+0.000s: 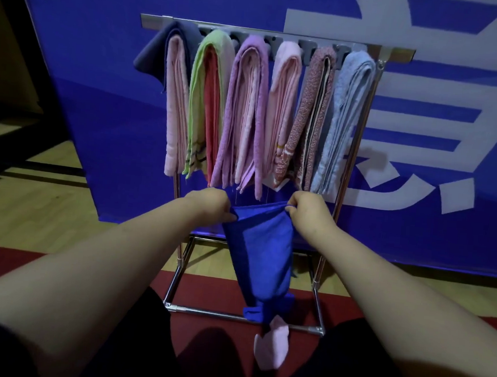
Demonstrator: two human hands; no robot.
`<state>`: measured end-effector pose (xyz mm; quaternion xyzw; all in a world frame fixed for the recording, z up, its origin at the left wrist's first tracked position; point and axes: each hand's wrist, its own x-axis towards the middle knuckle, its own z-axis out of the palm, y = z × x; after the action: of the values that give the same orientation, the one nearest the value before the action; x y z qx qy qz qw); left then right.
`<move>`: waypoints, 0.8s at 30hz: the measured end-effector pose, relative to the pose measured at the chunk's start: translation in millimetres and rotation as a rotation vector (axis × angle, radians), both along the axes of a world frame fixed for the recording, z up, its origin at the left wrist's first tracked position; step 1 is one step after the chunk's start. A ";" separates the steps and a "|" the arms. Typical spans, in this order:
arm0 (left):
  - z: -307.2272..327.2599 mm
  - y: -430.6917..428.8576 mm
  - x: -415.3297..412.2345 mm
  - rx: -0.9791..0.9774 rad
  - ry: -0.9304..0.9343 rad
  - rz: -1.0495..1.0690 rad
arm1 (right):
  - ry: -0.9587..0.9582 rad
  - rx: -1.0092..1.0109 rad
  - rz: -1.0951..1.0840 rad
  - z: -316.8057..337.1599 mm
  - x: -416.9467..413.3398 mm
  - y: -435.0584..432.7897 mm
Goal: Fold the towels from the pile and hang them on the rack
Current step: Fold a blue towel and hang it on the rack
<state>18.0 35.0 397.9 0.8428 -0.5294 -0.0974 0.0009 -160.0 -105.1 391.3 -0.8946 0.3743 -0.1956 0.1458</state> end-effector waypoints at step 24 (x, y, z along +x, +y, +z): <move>10.4 -4.9 22.1 -0.510 -0.087 0.223 | -0.246 0.032 0.011 10.4 -3.4 -4.4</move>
<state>40.1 30.1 408.2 0.8717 -0.4405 0.0757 0.2009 -163.4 -109.5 401.7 -0.8633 0.3519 -0.2974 0.2058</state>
